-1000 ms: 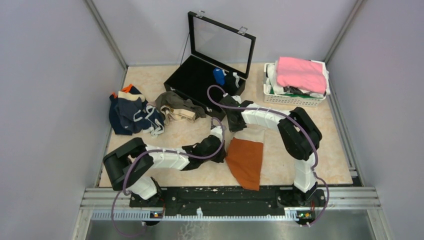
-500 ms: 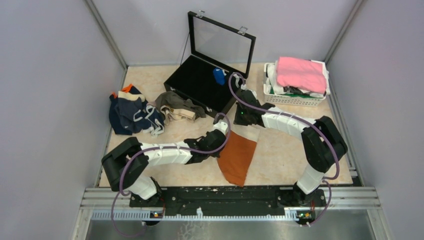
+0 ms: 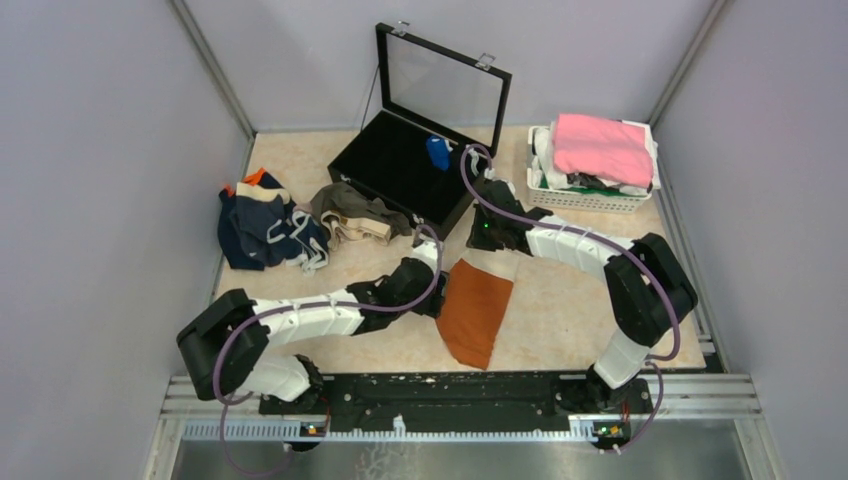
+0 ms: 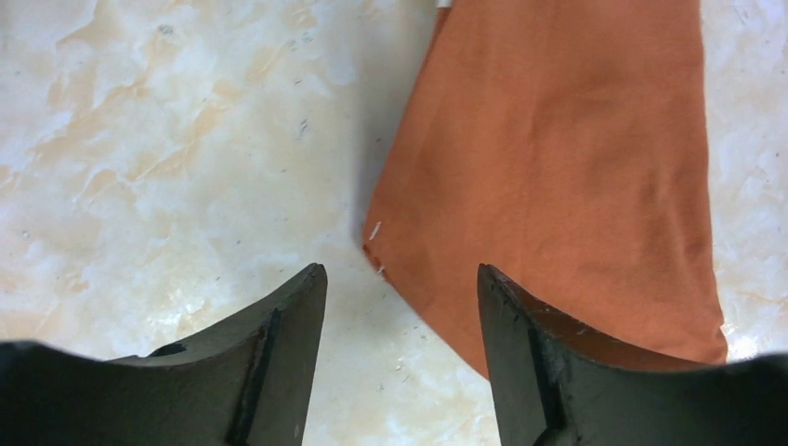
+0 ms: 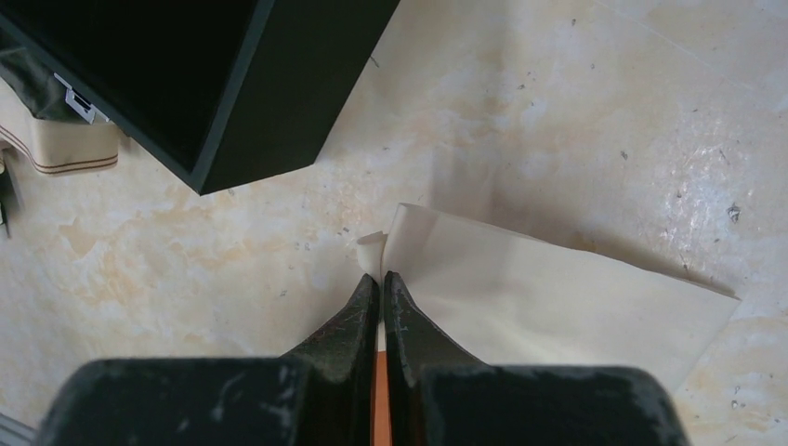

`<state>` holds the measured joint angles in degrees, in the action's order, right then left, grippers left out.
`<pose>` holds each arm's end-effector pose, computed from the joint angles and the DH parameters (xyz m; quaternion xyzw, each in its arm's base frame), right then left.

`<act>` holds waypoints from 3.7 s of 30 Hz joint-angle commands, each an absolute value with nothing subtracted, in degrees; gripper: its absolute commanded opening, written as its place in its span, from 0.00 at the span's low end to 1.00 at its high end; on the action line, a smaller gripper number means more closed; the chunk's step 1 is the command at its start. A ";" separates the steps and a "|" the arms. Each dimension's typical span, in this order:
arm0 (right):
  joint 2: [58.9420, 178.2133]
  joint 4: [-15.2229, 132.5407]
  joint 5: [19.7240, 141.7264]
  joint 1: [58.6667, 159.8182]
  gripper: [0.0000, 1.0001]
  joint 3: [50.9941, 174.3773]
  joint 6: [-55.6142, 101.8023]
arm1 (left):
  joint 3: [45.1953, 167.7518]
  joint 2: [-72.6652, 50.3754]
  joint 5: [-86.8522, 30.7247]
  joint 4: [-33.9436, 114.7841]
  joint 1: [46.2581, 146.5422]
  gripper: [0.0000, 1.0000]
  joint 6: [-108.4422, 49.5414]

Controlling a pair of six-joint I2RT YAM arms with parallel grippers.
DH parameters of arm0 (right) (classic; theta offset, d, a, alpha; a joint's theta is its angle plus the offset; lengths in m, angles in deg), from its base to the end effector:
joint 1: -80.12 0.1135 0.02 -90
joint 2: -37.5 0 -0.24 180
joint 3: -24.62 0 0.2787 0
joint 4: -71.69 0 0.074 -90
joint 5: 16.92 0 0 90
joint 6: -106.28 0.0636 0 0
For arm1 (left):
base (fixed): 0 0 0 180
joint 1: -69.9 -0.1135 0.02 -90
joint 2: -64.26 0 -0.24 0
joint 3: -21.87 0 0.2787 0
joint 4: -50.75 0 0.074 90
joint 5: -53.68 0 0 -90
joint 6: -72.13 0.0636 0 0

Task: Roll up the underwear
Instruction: Fold the underwear at the center of the board.

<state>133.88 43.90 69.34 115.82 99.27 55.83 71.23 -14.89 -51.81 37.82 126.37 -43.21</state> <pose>0.3230 0.2270 0.1443 0.0428 0.9368 0.1868 0.2925 0.1888 -0.2541 0.1190 0.1915 0.8889 -0.1669 0.3811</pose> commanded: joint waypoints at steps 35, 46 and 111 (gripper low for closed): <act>121.01 46.79 70.71 115.29 0.00 92.39 52.89 | 58.86 -19.73 -23.22 69.79 113.45 0.68 -38.84; 121.16 46.51 70.78 115.26 0.00 92.24 52.62 | 58.47 -19.59 -18.48 73.02 112.18 0.51 -40.11; 132.06 75.98 82.11 104.77 0.00 82.54 70.57 | 76.36 -15.48 -53.61 33.01 127.91 0.00 -29.75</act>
<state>136.63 71.85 85.73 106.22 84.21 70.56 74.71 -15.88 -51.55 36.69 126.00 -29.86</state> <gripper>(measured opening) 0.007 0.015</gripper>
